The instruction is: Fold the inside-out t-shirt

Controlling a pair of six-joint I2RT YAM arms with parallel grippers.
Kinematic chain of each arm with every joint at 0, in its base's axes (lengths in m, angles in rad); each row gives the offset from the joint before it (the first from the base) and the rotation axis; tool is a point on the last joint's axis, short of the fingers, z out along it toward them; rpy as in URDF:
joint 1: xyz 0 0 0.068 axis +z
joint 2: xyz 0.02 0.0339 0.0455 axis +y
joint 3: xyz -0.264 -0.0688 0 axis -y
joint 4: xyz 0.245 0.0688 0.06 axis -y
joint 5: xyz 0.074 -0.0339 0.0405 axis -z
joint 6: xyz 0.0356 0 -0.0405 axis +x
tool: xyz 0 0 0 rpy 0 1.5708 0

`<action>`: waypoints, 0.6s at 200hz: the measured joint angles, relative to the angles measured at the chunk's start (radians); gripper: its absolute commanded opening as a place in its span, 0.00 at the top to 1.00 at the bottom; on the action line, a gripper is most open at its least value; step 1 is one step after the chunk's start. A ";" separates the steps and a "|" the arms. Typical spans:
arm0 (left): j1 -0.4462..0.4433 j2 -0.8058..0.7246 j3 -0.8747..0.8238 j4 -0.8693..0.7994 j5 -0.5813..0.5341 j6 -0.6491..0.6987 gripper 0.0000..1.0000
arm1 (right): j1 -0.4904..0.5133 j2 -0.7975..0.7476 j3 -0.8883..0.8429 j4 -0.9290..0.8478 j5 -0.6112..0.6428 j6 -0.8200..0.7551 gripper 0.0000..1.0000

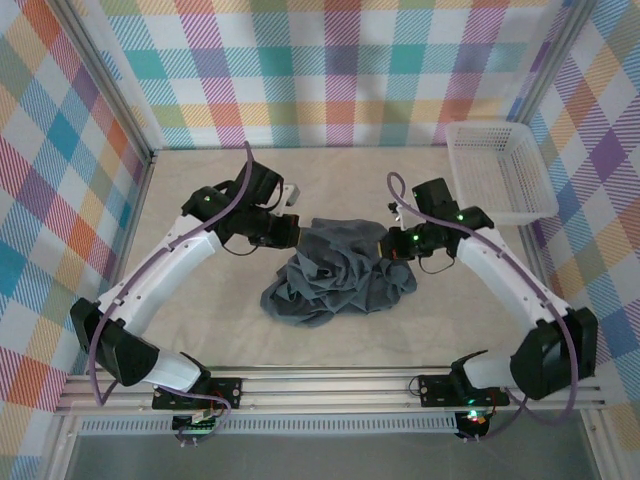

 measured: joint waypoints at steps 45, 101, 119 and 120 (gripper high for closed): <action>0.000 0.001 -0.020 0.036 0.063 -0.002 1.00 | 0.264 -0.064 -0.024 0.268 0.006 -0.004 0.45; 0.000 -0.015 -0.027 0.085 0.132 0.029 1.00 | 0.363 0.137 -0.031 0.446 0.132 -0.009 0.48; 0.000 -0.037 -0.034 0.084 0.147 0.042 1.00 | 0.388 0.185 -0.031 0.446 0.140 -0.022 0.45; 0.000 -0.038 -0.035 0.084 0.149 0.043 1.00 | 0.390 0.186 -0.031 0.446 0.140 -0.023 0.45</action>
